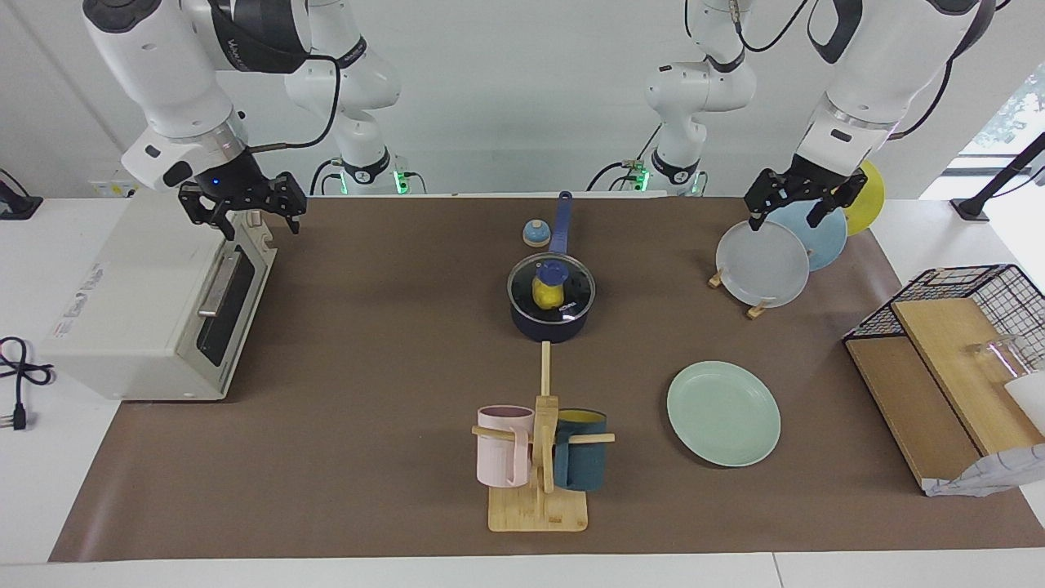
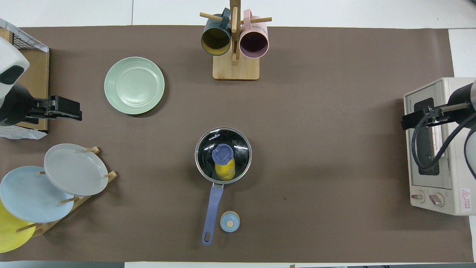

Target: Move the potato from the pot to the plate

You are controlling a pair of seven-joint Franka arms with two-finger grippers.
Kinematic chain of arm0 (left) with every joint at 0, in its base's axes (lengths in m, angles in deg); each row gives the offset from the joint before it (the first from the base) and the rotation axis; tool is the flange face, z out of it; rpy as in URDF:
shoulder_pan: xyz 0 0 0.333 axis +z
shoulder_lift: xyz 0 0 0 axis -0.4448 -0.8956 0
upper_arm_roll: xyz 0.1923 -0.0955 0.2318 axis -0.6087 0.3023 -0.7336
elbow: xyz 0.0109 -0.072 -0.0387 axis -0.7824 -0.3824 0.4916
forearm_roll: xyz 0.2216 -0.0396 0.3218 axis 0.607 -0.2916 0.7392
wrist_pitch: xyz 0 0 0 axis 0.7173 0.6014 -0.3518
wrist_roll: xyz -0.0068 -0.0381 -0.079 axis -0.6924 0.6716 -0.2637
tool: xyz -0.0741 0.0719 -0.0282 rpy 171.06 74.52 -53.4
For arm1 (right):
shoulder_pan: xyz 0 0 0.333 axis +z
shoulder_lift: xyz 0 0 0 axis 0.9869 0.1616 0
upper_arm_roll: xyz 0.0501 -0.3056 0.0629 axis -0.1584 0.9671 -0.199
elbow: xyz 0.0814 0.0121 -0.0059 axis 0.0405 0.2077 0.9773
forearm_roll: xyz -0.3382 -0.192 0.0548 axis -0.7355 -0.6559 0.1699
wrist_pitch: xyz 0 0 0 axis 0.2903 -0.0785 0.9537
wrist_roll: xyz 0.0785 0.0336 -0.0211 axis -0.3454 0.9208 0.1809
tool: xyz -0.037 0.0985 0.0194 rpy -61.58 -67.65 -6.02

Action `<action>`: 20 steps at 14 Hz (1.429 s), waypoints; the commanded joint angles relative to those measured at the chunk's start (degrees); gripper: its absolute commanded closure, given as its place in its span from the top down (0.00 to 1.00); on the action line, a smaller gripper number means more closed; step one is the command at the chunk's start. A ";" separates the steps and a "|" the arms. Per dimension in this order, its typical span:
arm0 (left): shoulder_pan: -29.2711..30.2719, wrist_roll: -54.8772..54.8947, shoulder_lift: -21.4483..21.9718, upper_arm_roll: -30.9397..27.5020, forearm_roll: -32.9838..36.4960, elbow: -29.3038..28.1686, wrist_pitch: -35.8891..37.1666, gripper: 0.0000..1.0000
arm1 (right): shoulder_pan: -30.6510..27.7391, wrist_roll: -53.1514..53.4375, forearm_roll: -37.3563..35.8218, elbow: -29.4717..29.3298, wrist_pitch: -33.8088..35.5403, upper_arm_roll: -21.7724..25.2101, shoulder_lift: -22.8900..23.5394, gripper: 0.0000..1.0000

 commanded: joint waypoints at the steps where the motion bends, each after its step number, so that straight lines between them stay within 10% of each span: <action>1: 0.42 0.19 -0.70 0.35 -0.11 1.62 0.85 1.00 | 0.62 1.32 0.67 2.20 -0.93 -0.46 -1.74 1.00; 5: 0.86 0.63 -0.70 0.35 0.07 1.54 0.50 1.00 | 13.24 15.76 0.58 -2.09 -2.33 -1.17 1.41 1.00; 9: 0.77 0.63 -0.70 0.35 0.07 1.54 0.68 1.00 | 24.77 31.44 2.42 -13.69 -4.78 -1.60 14.40 1.00; 13: 0.68 0.63 -0.70 0.35 0.07 1.62 1.03 1.00 | 32.87 38.66 2.69 -8.80 -18.31 -1.61 18.30 1.00; 20: 0.42 0.54 -0.70 0.44 -0.11 1.62 1.03 1.00 | 39.56 43.15 -1.79 -6.25 -22.55 -1.61 21.90 1.00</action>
